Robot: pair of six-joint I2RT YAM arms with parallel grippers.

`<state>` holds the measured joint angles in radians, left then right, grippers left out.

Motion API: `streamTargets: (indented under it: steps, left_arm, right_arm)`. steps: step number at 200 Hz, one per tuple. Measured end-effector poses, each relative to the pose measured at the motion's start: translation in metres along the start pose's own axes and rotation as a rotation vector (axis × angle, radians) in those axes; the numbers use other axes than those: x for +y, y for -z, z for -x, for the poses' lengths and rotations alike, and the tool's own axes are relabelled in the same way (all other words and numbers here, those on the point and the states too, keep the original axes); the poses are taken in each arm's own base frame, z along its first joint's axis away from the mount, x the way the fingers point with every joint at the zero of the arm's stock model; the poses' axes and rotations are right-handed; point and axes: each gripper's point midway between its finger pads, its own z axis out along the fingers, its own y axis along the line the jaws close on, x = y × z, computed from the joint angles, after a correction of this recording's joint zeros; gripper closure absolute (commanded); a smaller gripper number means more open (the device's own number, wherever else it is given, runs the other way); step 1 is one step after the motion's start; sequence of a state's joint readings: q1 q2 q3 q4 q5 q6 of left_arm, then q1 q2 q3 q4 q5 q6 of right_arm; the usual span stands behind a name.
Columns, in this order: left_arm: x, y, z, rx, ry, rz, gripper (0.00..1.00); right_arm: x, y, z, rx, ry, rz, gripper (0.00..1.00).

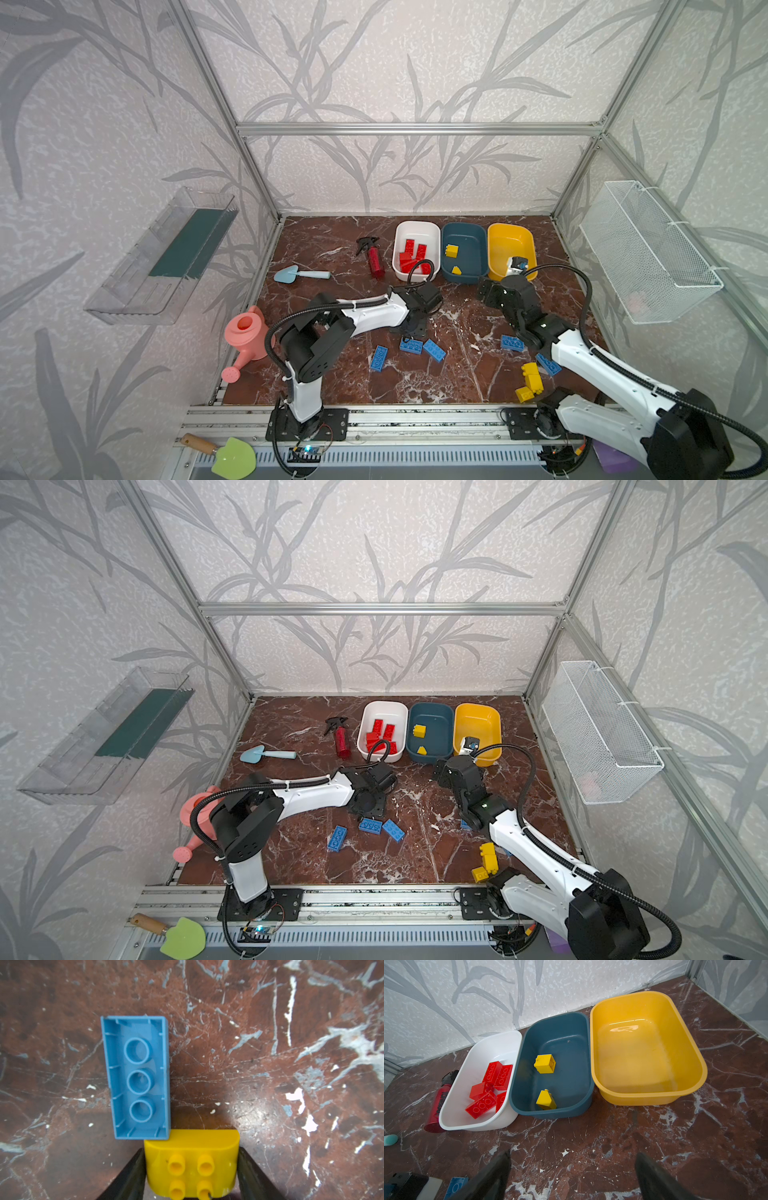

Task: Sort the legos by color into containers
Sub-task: 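Carry yellow rounded brick with left gripper over teal bin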

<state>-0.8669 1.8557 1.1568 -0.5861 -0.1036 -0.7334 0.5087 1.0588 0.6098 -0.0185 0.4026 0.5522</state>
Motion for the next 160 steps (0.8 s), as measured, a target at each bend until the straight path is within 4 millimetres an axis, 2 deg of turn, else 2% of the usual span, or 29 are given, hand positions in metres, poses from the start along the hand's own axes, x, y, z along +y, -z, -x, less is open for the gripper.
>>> streamTargets:
  steps: [45, 74, 110, 160]
  left_arm:
    - [0.001, 0.003, 0.000, 0.001, -0.024, 0.000, 0.38]
    - [0.001, 0.018, 0.009, -0.022, -0.031, -0.017, 0.38]
    - [-0.007, 0.048, 0.039, -0.100, -0.026, -0.076, 0.38]
    - [-0.011, 0.086, 0.091, -0.190, 0.002, -0.152, 0.38]
  right_arm:
    - [0.011, 0.003, -0.001, 0.005, 0.027, 0.071, 0.06]
    - [0.018, 0.010, -0.001, -0.008, 0.043, 0.136, 0.06]
    - [0.022, 0.022, 0.005, -0.040, 0.035, 0.187, 0.06]
    - [0.019, 0.036, -0.002, -0.046, 0.044, 0.231, 0.06]
